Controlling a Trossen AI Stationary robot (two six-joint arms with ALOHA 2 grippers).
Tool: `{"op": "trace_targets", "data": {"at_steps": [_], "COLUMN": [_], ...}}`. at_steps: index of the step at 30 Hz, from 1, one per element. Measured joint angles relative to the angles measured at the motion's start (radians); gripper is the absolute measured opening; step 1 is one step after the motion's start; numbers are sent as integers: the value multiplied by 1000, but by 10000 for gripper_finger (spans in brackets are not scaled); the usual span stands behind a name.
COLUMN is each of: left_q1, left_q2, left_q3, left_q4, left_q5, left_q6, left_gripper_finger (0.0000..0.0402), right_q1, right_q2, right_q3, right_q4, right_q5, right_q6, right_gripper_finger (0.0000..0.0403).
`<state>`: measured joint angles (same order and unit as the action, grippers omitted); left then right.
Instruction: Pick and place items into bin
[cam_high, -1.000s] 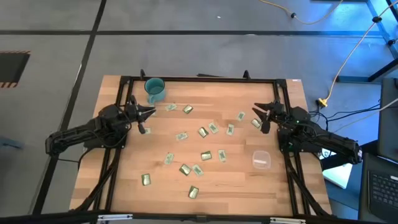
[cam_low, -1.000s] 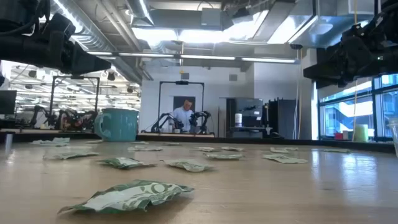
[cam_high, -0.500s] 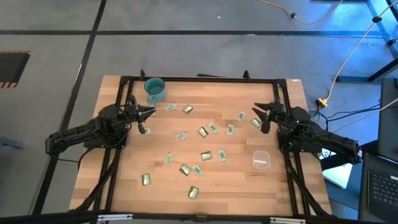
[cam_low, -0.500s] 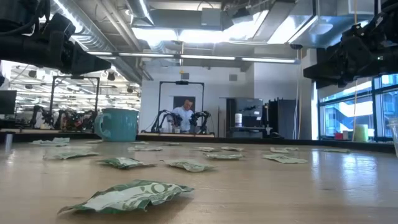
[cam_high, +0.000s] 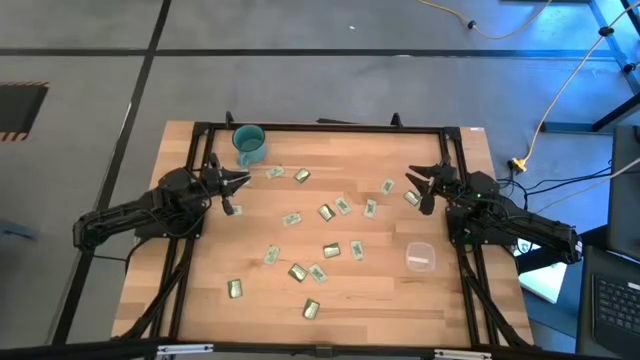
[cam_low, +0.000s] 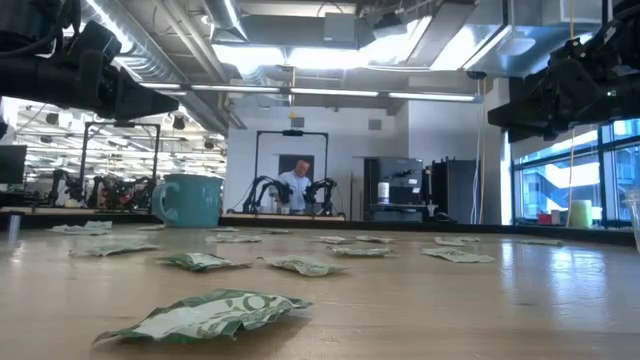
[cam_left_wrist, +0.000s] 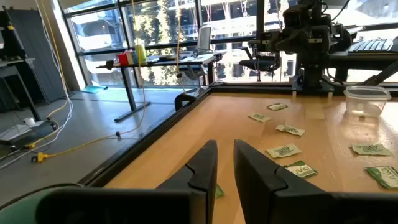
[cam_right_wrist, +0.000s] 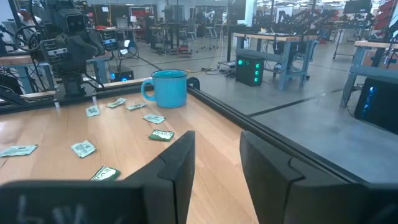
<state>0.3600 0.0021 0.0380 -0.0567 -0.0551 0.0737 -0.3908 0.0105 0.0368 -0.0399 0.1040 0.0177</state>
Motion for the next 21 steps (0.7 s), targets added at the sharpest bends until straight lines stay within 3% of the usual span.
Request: {"op": "trace_targets", "data": {"at_steps": [21], "left_q1": [0], "left_q2": [0], "left_q3": [0], "left_q4": [0], "left_q5": [-2], "left_q6": [49], "left_gripper_finger": [47], "right_q1": [-6], "right_q2": [-2], "right_q3": [0], "right_q4": [1], "right_q5": [0], "right_q6": [0], "right_gripper_finger": [132]}}
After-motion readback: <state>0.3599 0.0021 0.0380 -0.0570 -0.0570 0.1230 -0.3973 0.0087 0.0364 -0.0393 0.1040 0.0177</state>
